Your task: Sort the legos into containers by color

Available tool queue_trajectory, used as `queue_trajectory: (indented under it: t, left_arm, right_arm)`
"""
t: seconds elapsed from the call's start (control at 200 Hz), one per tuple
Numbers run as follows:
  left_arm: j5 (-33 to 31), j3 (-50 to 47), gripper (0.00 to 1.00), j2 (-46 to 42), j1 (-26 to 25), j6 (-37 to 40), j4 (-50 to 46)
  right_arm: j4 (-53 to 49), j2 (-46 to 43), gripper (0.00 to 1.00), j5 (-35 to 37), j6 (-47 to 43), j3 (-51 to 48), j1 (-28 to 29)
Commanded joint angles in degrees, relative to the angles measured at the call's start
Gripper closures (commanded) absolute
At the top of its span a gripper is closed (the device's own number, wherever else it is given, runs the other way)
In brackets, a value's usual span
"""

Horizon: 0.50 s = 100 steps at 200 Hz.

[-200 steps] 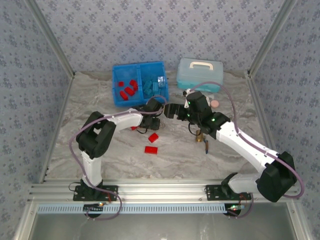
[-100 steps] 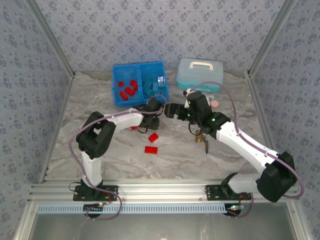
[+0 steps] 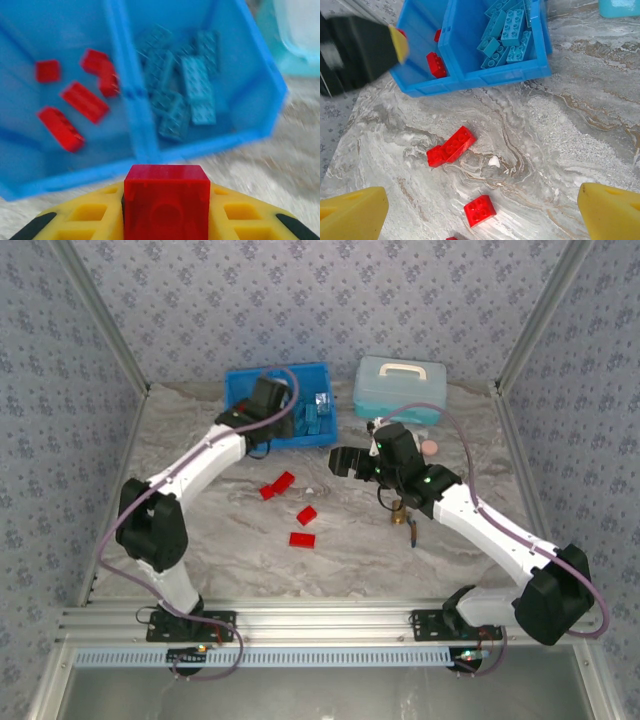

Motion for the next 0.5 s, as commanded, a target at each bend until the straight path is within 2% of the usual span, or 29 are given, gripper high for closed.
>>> queue_trajectory:
  t: [0.0, 0.275, 0.495]
  left_arm:
    - [-0.23, 7.12, 0.65, 4.54, 3.51, 3.17, -1.24]
    - [0.90, 28.18, 0.64, 21.80, 10.65, 3.98, -6.66]
    - [-4.63, 46.22, 0.64, 36.04, 12.59, 7.04, -11.95]
  right_arm:
    - [-0.84, -1.16, 0.00, 0.36, 0.74, -0.64, -0.02]
    - [-0.91, -0.77, 0.00, 0.20, 0.48, -0.51, -0.53]
    - [-1.70, -0.99, 0.00, 0.36, 0.28, -0.39, -1.07]
